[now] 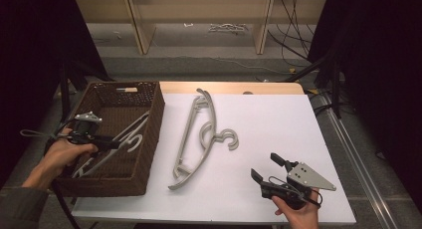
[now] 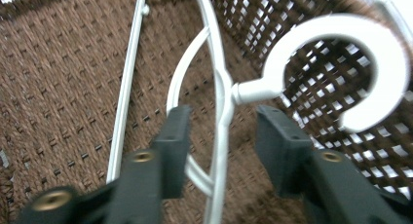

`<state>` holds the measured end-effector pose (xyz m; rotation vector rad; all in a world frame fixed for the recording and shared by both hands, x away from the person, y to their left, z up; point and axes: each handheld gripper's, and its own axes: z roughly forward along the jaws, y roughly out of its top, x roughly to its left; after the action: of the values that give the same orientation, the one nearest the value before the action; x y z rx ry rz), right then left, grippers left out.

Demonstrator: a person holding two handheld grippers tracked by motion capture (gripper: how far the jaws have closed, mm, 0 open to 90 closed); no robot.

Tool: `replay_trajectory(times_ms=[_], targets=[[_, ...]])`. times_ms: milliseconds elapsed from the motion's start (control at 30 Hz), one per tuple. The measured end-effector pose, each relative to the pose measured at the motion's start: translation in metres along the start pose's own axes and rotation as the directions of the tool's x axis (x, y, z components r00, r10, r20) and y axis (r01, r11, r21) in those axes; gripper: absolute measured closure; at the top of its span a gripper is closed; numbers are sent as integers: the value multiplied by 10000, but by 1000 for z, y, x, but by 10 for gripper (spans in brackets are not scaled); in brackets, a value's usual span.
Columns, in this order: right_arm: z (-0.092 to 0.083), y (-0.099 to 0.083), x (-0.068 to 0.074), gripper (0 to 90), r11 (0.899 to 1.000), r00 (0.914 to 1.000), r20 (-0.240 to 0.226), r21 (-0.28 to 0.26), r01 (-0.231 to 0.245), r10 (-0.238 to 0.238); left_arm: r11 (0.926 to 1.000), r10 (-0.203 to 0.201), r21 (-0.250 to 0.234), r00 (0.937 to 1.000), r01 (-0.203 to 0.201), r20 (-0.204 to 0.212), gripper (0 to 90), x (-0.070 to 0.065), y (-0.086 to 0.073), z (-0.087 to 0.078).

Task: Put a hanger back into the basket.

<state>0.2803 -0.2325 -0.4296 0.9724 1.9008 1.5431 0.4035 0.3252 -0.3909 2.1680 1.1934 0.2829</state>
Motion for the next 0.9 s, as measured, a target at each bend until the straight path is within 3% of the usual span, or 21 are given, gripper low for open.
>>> replay_trajectory(times_ms=[100, 200, 333, 467, 500, 533, 700, 767, 800, 900], targets=[[1, -1, 0, 199, 10000, 9999, -109, -50, -58, 58, 10000, -9, -60, 9999, 8, -159, 387, -5, 4, -9], [1, -1, 0, 198, 9999, 10000, -82, -158, -55, 53, 9958, -763, -536, 9959, 737, -483, 327, -12, 10, -20], [0, 0, 0, 198, 10000, 10000, -23, -40, 5, -5, 9940, -672, -900, 9964, 624, -511, 276, -21, 16, -33], [1, -1, 0, 198, 10000, 9999, -128, -22, -63, 62, 9800, -835, -1850, 9953, 733, -481, 243, -35, 21, -39], [0, -1, 0, 197, 10000, 9999, -116, -53, -66, 65, 9679, -1066, -2330, 9935, 946, -394, 231, -42, 22, -38], [-1, 0, 0, 197, 10000, 10000, -21, 73, 5, -5, 9653, -1046, -2437, 9940, 935, -328, 231, -45, 23, -39], [-1, 0, 0, 197, 10000, 10000, -27, 75, 18, -18, 9228, -1121, -3715, 9937, 1024, -46, 199, -70, 24, -37], [0, 0, 0, 197, 10000, 10000, 7, -87, 23, -23, 8980, -1226, -4230, 9922, 1207, 229, 216, -80, 23, -36], [0, 0, 0, 197, 10000, 10000, -3, -54, 2, -2, 8895, -1248, -4398, 9918, 1238, 268, 211, -84, 22, -36], [0, 0, 0, 197, 10000, 10000, -10, -97, 22, -22, 8702, -1081, -4804, 9937, 1097, 311, 207, -95, 21, -35]])
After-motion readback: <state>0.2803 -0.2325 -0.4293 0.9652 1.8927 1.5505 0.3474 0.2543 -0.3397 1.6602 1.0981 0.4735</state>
